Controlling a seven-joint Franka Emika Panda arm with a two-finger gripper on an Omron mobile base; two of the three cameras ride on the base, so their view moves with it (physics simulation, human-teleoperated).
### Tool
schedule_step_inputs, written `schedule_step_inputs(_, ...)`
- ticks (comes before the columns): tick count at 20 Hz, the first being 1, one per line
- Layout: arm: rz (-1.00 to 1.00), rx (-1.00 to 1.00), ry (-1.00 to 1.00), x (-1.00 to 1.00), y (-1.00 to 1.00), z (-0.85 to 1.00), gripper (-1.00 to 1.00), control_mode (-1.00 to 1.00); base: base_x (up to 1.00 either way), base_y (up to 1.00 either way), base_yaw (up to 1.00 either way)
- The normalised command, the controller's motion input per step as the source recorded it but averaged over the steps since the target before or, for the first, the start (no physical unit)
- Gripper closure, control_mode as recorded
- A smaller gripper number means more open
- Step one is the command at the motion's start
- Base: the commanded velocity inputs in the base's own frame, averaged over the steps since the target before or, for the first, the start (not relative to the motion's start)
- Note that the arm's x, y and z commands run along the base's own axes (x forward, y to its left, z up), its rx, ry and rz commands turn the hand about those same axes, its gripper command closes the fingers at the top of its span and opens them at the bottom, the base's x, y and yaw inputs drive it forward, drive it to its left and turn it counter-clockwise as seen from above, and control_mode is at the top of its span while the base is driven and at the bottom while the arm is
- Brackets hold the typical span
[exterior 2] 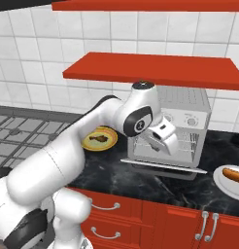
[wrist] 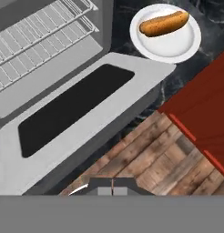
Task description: Open the toaster oven door. Place the hotdog bun on the top rack in the toaster oven and place the chicken drumstick on the bottom rack.
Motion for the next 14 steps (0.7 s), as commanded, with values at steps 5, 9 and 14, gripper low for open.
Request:
schedule_step_inputs(5, 0.36, 0.00, 0.24, 0.20, -0.06, -0.55, 1.00, -1.00, 0.00, 0.00, 0.00)
schedule_step_inputs(9, 0.28, 0.00, 0.18, 0.65, 0.00, -0.54, 1.00, -1.00, 0.00, 0.00, 0.00)
schedule_step_inputs(14, 0.19, 0.01, 0.08, 0.68, 0.00, -0.38, 1.00, -1.00, 0.00, 0.00, 0.00)
